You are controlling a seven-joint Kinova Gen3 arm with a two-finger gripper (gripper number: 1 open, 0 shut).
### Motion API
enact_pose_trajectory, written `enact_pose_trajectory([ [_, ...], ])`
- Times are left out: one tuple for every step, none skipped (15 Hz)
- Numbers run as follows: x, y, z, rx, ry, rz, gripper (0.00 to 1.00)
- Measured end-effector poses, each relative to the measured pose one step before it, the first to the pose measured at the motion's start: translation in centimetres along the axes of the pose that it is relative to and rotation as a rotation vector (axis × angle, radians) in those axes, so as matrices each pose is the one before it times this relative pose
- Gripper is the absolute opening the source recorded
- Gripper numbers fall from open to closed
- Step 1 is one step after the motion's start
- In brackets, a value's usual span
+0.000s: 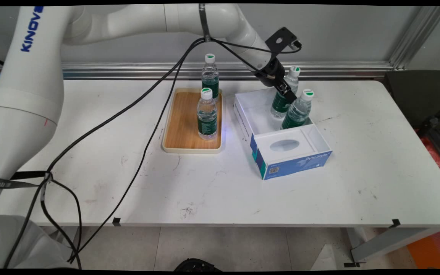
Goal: Pick up the green bottle from the white box, then place the picked object on the tray
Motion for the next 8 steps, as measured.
enact_pose_trajectory([
  [0.077, -0.088, 0.159, -0.00163, 0.00000, 0.00163, 0.00],
  [0.044, -0.083, 0.051, -0.00004, 0.00026, 0.00116, 0.00],
  [0.042, -0.077, -0.022, 0.00061, 0.00036, 0.00145, 0.00],
  [0.064, -0.080, -0.047, 0.00079, 0.00048, 0.00249, 0.00],
  [0.018, -0.080, -0.138, 0.00181, 0.00032, 0.00179, 0.00],
  [0.023, -0.098, -0.270, 0.00298, 0.00128, 0.00270, 0.00],
  [0.023, -0.047, -0.187, 0.00156, 0.00126, 0.00141, 0.00],
  [0.032, -0.083, -0.399, 0.00303, 0.00288, 0.00239, 0.00],
])
